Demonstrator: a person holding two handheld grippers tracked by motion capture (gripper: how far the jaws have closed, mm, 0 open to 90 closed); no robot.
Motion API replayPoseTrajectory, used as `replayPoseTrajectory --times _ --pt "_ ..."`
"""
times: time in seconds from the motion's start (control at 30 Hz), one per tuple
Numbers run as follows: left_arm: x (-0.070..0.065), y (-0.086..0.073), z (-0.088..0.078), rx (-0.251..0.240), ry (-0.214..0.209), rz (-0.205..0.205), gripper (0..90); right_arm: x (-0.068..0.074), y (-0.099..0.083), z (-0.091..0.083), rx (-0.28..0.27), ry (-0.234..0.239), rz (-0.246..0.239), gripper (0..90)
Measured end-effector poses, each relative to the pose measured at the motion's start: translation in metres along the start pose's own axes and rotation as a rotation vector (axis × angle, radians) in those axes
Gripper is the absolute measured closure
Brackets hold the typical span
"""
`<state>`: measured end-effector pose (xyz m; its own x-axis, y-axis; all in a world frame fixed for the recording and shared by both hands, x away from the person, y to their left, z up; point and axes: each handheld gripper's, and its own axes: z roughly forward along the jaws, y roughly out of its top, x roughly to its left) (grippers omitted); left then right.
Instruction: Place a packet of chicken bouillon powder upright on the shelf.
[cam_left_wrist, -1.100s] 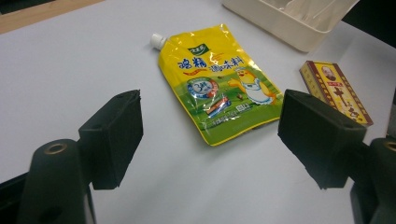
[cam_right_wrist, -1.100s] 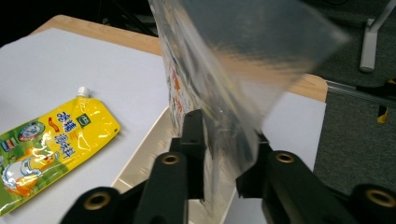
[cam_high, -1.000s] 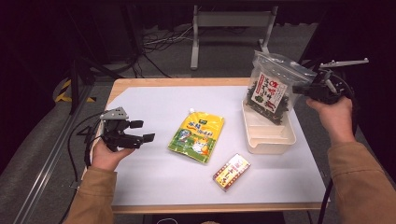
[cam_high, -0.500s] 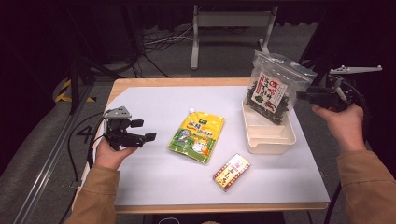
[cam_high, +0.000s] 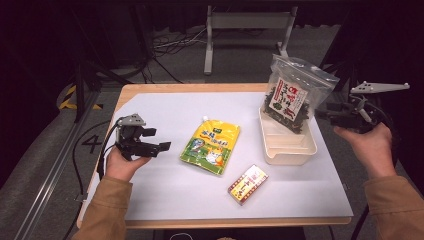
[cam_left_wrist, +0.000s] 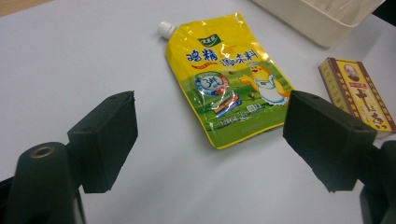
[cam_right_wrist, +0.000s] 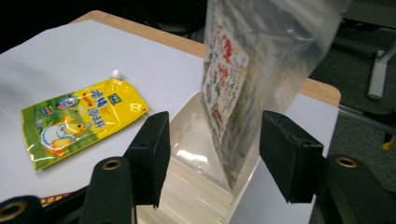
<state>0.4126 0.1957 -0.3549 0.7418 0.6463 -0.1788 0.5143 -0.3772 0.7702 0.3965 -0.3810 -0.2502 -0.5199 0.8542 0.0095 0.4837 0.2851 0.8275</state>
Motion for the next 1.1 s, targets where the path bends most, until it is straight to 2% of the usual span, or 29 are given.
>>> replayPoseTrajectory --times 0.13,0.37,0.43,0.7,0.9,1.1 --pt "0.0 0.001 0.004 0.013 -0.01 -0.028 17.3 0.011 -0.005 0.0 -0.004 0.037 -0.019 42.1" --pt "-0.001 0.006 0.011 0.047 -0.021 -0.02 17.1 0.026 -0.01 0.002 -0.005 0.079 -0.069 40.6" --pt "-0.002 0.009 0.015 0.073 -0.023 -0.036 16.6 0.032 -0.012 0.002 -0.004 0.094 -0.084 40.2" --pt "-0.002 0.018 0.025 0.124 -0.024 -0.039 16.1 0.049 -0.019 0.002 -0.003 0.14 -0.106 39.5" --pt "-0.003 0.021 0.041 0.187 0.016 -0.048 17.5 0.058 -0.025 0.005 -0.005 0.178 -0.124 38.4" --pt "-0.001 0.023 0.052 0.196 0.005 -0.077 17.3 0.066 -0.03 0.005 -0.001 0.205 -0.145 38.4"
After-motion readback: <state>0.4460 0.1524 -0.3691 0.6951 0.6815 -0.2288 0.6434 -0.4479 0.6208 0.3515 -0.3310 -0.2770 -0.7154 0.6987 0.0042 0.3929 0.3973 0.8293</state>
